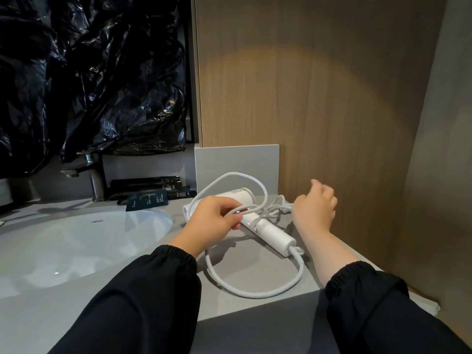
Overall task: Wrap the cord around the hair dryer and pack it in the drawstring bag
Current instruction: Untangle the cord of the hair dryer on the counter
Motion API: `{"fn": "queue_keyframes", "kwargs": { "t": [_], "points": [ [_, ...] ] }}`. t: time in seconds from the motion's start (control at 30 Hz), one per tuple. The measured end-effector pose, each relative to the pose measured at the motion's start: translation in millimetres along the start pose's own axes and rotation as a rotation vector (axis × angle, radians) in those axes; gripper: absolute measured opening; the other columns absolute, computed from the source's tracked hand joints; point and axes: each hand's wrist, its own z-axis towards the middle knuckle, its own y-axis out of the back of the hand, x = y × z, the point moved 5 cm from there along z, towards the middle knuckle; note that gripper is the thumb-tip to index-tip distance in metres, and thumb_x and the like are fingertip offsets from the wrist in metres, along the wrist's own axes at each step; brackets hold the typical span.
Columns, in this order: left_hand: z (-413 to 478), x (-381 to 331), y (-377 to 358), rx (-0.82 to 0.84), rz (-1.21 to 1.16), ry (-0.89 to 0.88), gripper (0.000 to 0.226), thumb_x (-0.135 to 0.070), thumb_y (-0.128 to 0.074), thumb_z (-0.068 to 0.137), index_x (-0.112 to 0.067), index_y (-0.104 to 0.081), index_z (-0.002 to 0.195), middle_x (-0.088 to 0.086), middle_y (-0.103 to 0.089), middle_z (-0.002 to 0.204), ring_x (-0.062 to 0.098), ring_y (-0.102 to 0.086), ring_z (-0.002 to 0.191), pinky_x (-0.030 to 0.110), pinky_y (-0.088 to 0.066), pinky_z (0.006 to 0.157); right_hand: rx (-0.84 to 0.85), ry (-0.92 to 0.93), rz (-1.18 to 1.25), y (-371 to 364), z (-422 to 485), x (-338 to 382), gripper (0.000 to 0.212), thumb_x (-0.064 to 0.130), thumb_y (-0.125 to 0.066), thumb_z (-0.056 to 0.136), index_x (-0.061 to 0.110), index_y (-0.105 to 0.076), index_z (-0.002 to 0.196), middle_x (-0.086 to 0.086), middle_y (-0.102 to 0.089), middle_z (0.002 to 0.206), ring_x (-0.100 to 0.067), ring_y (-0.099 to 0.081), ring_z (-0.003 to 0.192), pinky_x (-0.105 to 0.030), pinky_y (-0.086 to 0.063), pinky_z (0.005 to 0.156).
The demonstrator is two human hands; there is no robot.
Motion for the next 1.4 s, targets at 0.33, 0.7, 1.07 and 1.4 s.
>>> {"fn": "queue_keyframes", "kwargs": {
  "t": [0.33, 0.7, 1.07, 1.4],
  "points": [
    [0.3, 2.3, 6.2, -0.215, -0.079, -0.07, 0.029, 0.001, -0.054, 0.09, -0.024, -0.066, 0.081, 0.008, -0.065, 0.076, 0.013, -0.055, 0.067, 0.032, -0.051, 0.066, 0.615, 0.489, -0.008, -27.9, -16.9, 16.5, 0.031, 0.03, -0.054, 0.092, 0.022, -0.063, 0.121, 0.001, -0.052, 0.136, -0.013, -0.037, 0.127, -0.031, -0.033, 0.104],
    [0.0, 4.1, 2.2, -0.19, -0.042, -0.098, 0.023, 0.005, -0.055, 0.087, -0.011, -0.07, 0.084, 0.007, -0.062, 0.067, 0.008, -0.051, 0.059, 0.027, -0.048, 0.063, 0.497, 0.029, 0.249, -21.5, 6.2, -0.2, 0.043, 0.03, -0.04, 0.1, -0.001, -0.053, 0.126, -0.014, -0.058, 0.119, -0.028, -0.055, 0.102, -0.036, -0.043, 0.081],
    [-0.5, 4.6, -2.0, -0.153, 0.255, -0.182, 0.011, -0.01, -0.062, 0.089, -0.017, -0.07, 0.088, -0.007, -0.062, 0.069, 0.017, -0.058, 0.07, 0.036, -0.05, 0.071, 0.717, -0.094, -0.14, -60.3, 22.1, -6.2, 0.059, 0.04, -0.071, 0.075, 0.007, -0.053, 0.119, -0.012, -0.058, 0.12, -0.032, -0.052, 0.115, -0.039, -0.046, 0.086],
    [-0.4, 4.3, -6.1, -0.151, 0.386, -0.184, 0.016, -0.019, -0.059, 0.091, -0.021, -0.065, 0.106, -0.006, -0.064, 0.079, 0.017, -0.058, 0.08, 0.036, -0.049, 0.078, 0.742, -0.037, -0.163, -42.1, 14.2, 1.6, 0.079, 0.023, -0.07, 0.081, 0.011, -0.024, 0.145, -0.006, -0.052, 0.113, -0.022, -0.053, 0.094, -0.031, -0.045, 0.073]
  ]
}}
